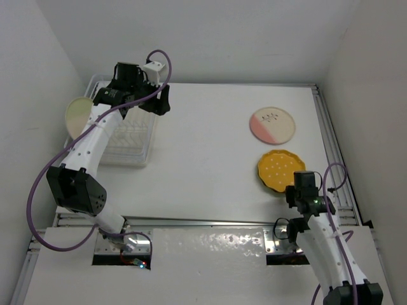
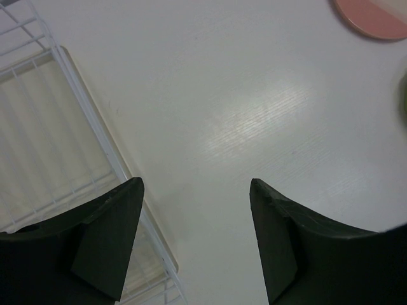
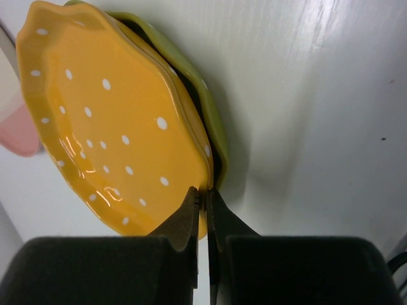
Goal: Unload the plates from the dish rack
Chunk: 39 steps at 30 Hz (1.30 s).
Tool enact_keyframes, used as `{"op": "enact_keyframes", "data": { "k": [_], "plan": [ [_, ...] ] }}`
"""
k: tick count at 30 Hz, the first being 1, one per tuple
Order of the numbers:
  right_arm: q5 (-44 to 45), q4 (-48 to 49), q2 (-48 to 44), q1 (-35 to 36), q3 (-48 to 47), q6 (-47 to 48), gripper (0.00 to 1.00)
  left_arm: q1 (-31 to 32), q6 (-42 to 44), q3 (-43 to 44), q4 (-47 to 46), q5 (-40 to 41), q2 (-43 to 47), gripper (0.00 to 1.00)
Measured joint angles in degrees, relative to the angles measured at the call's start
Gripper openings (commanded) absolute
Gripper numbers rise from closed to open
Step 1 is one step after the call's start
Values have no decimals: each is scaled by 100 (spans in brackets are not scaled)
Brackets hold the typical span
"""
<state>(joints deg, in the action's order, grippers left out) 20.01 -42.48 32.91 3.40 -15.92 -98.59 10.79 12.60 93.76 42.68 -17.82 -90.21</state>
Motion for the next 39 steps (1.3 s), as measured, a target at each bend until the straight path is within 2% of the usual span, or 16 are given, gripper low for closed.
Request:
{"op": "enact_keyframes", "data": {
  "k": [17,39],
  "plan": [
    [-264,295,-426,0,310,-754,0,0,44,0,-2,63,0,66],
    [-612,199,-245,2,184,-1311,0,0,63,0,-2,76,0,66]
  ]
}}
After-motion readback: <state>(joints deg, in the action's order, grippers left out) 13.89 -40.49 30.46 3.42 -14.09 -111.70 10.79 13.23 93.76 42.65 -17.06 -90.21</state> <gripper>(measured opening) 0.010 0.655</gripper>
